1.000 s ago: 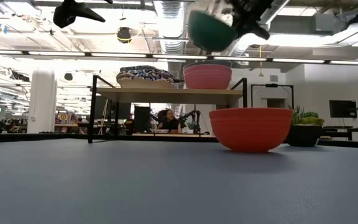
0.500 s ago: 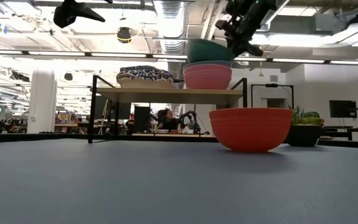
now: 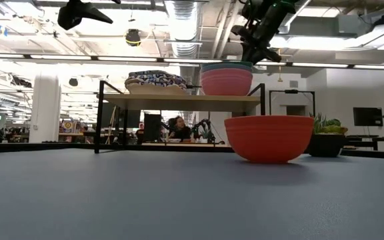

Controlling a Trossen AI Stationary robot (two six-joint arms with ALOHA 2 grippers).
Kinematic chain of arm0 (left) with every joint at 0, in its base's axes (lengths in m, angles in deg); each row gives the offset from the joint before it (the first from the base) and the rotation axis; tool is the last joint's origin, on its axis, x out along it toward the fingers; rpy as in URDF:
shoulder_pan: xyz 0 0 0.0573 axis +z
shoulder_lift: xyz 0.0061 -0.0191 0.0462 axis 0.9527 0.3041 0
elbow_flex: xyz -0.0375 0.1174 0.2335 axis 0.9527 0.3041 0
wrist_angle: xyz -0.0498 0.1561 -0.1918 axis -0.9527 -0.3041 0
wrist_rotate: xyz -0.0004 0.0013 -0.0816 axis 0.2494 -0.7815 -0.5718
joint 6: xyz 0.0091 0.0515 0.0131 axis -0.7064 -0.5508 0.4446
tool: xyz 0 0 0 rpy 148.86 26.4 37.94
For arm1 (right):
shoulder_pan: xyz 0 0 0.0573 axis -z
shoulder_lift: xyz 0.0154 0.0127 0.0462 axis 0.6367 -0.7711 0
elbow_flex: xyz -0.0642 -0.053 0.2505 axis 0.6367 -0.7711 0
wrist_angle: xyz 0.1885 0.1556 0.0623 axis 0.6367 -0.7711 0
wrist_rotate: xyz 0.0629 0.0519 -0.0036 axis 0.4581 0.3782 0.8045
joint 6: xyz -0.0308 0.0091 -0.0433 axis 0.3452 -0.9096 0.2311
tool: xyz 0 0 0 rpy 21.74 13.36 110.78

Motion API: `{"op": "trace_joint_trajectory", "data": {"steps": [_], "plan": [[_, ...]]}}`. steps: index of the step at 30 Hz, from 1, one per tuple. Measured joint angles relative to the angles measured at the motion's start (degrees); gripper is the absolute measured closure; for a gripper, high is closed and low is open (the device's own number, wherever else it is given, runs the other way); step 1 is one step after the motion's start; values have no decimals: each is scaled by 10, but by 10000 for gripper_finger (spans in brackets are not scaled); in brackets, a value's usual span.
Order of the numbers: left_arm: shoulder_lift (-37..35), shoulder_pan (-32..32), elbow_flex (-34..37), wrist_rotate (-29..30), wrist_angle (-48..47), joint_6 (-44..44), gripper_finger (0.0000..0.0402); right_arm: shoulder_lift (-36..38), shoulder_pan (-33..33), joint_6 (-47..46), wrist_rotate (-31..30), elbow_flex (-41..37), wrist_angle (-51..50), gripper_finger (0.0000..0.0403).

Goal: Place and stack bowls onto a shelf
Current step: Stack the green bowl on the blue bowl on the shelf

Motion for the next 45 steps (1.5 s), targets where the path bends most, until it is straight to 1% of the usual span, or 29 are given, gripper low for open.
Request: {"op": "trace_joint_trajectory", "data": {"steps": [4, 8, 11, 14, 18, 20, 24, 28, 32, 34, 40, 45], "plan": [[0, 0, 0, 0, 0, -3, 188, 0, 7, -2, 5, 8, 13, 276], [0, 0, 0, 0, 0, -7, 188, 0, 12, -2, 10, 45, 13, 226], [0, 0, 0, 0, 0, -7, 188, 2, 12, 7, -3, 80, 15, 208], [0, 0, 0, 0, 0, -7, 188, 12, -2, 24, -1, 89, 46, 213], [0, 0, 0, 1, 0, -7, 188, 10, -18, 57, -6, 80, 47, 238], [0, 0, 0, 4, 0, -7, 188, 9, -28, 57, -36, 54, 75, 250], [0, 0, 0, -1, 0, -7, 188, 9, -42, 54, -121, 6, 134, 266], [0, 0, 0, -7, 0, -7, 188, 10, -60, 69, -184, -29, 187, 276], [0, 0, 0, -7, -1, -7, 188, 9, -70, 85, -232, -44, 195, 280], [0, 0, 0, -7, -1, -7, 188, 11, -70, 87, -242, -53, 202, 280], [0, 0, 0, -9, -9, -7, 188, 9, -70, 83, -244, -88, 202, 281], [0, 0, 0, -15, -18, -7, 188, 9, -70, 77, -243, -96, 200, 281]]}}
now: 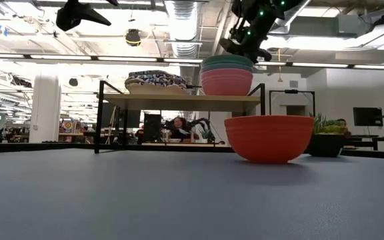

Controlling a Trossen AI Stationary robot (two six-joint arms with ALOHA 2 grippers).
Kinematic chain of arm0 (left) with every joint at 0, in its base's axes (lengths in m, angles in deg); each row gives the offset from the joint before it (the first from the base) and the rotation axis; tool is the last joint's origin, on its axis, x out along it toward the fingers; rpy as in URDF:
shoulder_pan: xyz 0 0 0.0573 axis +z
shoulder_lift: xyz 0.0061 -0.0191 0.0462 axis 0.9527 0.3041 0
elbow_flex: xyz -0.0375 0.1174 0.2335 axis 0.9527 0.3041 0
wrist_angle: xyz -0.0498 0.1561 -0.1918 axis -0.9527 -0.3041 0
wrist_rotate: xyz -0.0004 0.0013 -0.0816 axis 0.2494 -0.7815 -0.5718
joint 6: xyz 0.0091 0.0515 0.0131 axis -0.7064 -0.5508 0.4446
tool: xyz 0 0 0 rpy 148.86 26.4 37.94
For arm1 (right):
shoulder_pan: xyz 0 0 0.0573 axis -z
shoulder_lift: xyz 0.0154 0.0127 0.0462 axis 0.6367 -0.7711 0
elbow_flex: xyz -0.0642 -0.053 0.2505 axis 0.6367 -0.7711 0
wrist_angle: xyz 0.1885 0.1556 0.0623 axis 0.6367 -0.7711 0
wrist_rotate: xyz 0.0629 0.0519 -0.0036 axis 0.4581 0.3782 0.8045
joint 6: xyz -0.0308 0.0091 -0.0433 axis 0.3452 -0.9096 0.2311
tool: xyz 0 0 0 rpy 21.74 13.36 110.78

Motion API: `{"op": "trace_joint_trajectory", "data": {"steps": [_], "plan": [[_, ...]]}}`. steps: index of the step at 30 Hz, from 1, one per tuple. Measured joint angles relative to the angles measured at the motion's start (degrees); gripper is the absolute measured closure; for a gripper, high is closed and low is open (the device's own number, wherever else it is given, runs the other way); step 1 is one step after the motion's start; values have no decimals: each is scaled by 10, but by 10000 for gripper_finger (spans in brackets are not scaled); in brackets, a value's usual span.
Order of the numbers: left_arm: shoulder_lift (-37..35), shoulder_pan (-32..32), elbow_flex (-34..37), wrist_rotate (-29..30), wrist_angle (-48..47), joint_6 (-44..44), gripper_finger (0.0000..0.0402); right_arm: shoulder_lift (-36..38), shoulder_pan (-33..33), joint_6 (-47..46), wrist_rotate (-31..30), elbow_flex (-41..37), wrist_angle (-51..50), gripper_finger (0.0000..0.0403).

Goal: Place and stack bowls onto a shelf
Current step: Stack the green bowl on the blue bowl on the shelf, then stack the dark pink bowl on the green bowl on the shelf

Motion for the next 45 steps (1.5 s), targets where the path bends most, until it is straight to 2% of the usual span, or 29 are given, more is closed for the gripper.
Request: {"op": "trace_joint_trajectory", "data": {"steps": [6, 9, 13, 16, 20, 24, 27, 31, 36, 45], "plan": [[0, 0, 0, -7, 0, 0, 188, 33, -13, 4, 10, 56, -27, 281], [0, 0, 0, -11, 2, 0, 188, 71, -33, -8, 33, 89, -108, 281], [0, 0, 0, -12, 9, -11, 188, 116, -75, -93, 31, 93, -267, 278], [0, 0, 0, -21, 13, -23, 188, 135, -116, -161, 15, 63, -370, 260], [0, 0, 0, -42, 23, -30, 188, 164, -189, -266, 14, -21, -411, 212], [0, 0, 0, -45, 23, -28, 188, 187, -262, -367, 13, -118, -383, 160], [0, 0, 0, -44, 23, -28, 188, 194, -299, -431, 4, -190, -339, 141], [0, 0, 0, -41, 23, -21, 188, 193, -327, -478, 1, -272, -262, 138], [0, 0, 0, -41, 22, -16, 188, 192, -337, -509, 26, -353, -152, 137], [0, 0, 0, -40, 16, -15, 188, 193, -336, -535, 44, -442, -43, 137]]}}
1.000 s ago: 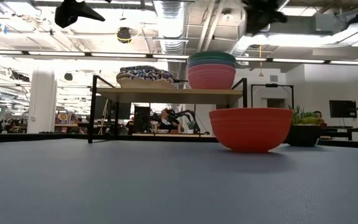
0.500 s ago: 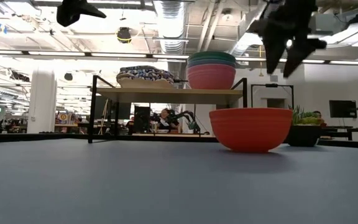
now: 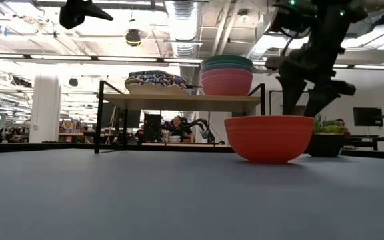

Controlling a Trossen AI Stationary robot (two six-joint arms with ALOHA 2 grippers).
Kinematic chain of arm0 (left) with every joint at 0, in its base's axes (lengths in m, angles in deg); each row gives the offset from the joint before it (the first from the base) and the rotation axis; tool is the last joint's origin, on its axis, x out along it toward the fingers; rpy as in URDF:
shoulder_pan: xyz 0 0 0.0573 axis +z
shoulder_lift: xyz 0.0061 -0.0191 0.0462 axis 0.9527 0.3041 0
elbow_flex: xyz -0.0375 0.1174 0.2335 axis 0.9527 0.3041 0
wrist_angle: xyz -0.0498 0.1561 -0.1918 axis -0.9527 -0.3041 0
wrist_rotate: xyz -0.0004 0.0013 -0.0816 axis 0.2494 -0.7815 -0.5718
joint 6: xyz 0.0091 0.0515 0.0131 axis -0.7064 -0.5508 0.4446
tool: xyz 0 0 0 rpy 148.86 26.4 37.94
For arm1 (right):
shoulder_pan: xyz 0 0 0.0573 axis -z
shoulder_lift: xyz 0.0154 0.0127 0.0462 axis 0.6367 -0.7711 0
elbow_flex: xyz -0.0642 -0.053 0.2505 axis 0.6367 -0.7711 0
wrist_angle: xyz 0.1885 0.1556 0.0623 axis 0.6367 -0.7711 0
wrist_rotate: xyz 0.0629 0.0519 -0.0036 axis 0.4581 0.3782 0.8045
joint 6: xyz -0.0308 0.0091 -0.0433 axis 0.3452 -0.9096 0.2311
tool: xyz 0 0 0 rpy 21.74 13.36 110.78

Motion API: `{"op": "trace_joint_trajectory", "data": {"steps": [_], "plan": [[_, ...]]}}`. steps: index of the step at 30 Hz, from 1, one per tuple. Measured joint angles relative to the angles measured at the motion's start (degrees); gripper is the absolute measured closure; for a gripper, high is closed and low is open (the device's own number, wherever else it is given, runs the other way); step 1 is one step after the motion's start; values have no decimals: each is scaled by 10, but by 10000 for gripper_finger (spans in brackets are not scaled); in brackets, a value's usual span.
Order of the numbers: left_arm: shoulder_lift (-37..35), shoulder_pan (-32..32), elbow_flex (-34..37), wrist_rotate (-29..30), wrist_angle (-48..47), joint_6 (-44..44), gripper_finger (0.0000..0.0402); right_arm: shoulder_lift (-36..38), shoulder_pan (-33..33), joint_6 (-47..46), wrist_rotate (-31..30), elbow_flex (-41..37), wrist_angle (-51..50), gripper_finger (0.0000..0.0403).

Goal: Place and stack bowls onto a shelf
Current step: Stack the dark pink bowl on the green bowl on the shelf

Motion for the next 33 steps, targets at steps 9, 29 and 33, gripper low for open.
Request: {"op": "trace_joint_trajectory", "data": {"steps": [9, 29, 33], "plan": [[0, 0, 0, 0, -3, 3, 188, -2, -4, -14, 21, -49, 79, 161], [0, 0, 0, 1, -3, 11, 188, -52, -14, 17, 79, -25, 130, 380], [0, 0, 0, 1, -5, 11, 188, -14, -20, 17, 80, 1, 127, 380]]}}
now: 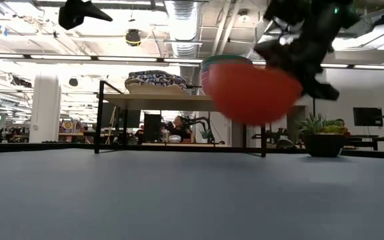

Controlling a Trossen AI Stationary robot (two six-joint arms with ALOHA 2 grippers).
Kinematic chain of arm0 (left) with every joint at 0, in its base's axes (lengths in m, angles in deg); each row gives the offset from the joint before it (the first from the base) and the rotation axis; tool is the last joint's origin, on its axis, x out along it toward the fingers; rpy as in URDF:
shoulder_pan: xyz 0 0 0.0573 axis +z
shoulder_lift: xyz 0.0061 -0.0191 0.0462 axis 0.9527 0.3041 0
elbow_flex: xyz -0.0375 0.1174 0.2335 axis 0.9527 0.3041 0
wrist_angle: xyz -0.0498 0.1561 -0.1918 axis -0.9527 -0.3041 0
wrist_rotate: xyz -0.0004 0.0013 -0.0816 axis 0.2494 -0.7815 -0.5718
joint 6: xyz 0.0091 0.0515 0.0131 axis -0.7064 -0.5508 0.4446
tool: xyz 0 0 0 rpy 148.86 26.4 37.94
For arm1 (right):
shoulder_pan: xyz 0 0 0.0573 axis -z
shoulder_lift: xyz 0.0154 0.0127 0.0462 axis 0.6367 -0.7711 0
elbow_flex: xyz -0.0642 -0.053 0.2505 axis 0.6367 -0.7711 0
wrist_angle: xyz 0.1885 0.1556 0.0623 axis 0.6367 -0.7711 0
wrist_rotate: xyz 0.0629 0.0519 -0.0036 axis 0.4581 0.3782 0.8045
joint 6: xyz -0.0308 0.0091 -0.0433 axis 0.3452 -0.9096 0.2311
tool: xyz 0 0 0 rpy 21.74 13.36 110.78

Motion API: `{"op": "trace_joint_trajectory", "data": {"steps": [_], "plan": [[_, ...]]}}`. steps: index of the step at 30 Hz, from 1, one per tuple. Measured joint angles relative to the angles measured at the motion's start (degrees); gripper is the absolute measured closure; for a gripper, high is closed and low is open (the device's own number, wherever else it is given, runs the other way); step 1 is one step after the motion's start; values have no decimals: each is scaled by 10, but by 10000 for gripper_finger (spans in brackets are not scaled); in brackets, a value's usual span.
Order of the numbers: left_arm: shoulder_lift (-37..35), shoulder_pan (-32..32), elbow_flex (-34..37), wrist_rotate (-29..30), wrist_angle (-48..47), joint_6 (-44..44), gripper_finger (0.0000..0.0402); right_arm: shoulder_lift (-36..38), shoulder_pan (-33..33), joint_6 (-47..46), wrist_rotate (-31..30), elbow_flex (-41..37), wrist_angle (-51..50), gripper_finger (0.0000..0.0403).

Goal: Place and stack bowls onto a shelf
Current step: Stack the dark pink bowl on the green bowl on the shelf

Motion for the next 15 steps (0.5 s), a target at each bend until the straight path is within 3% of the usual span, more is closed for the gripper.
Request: {"op": "trace_joint_trajectory", "data": {"steps": [7, 15], "plan": [[0, 0, 0, 0, -7, 1, 188, 61, 0, 18, 25, 79, -20, 380], [0, 0, 0, -2, -7, -3, 188, 88, 18, 102, 13, 210, -24, 380]]}}
